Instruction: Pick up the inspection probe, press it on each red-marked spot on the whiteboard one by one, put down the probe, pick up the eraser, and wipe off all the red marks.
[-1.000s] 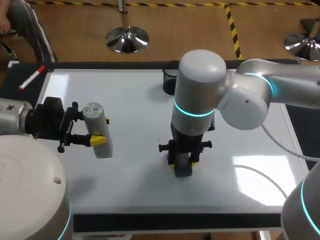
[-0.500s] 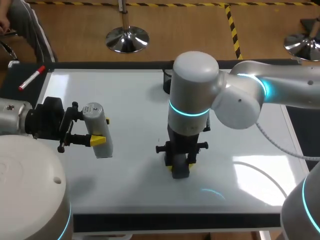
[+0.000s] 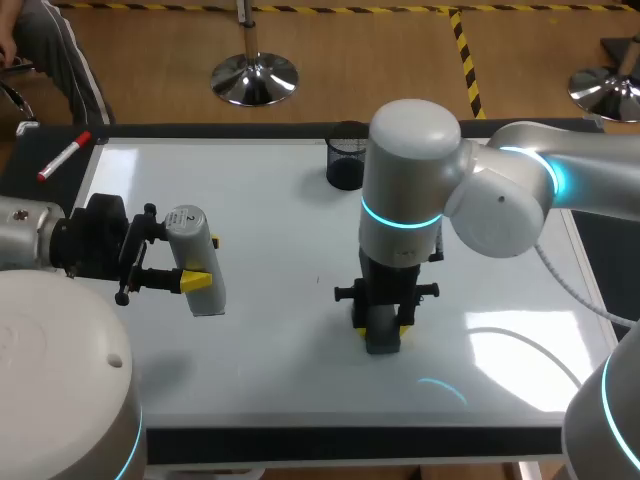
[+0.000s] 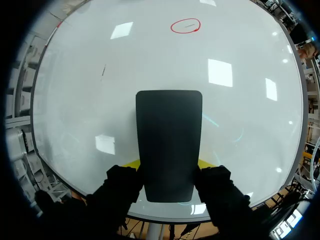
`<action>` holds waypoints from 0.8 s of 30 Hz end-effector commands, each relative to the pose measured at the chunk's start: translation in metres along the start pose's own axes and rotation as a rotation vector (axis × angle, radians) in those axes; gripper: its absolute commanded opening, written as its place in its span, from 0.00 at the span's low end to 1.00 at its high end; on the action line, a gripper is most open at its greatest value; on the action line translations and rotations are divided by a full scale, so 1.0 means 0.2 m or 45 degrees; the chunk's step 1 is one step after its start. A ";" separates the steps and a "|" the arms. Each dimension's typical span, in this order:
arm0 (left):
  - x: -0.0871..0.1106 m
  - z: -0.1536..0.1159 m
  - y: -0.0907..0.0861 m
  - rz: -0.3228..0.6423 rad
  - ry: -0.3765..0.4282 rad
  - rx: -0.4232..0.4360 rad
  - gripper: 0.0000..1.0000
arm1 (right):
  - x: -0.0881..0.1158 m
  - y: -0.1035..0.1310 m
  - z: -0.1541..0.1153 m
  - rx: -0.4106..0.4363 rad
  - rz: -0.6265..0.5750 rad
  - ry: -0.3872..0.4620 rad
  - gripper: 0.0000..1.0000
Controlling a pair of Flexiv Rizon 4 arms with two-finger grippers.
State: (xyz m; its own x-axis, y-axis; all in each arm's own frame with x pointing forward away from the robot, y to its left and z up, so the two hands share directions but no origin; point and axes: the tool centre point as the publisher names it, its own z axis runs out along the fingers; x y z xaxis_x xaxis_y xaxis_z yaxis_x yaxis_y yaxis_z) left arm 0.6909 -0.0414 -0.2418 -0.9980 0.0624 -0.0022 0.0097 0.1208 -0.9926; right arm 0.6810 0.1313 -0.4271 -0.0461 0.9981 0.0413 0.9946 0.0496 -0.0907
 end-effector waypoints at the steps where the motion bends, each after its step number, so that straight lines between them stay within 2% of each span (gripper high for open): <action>1: 0.00 0.00 -0.01 0.002 -0.001 0.000 0.00 | -0.16 -0.02 0.04 -0.009 0.018 0.019 0.00; 9: 0.00 0.00 -0.01 0.002 -0.001 0.000 0.00 | -0.32 -0.03 0.03 -0.001 0.067 0.006 0.00; 24: 0.00 0.00 -0.01 0.002 -0.001 0.000 0.00 | -0.52 -0.10 -0.17 -0.061 0.079 0.027 0.00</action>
State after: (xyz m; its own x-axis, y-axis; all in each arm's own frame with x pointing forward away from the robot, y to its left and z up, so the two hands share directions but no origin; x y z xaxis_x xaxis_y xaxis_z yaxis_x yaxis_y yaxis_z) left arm 0.6909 -0.0414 -0.2419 -0.9981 0.0624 -0.0022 0.0097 0.1208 -0.9926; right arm 0.6759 0.0522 -0.4090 0.0179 0.9993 0.0340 0.9979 -0.0158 -0.0624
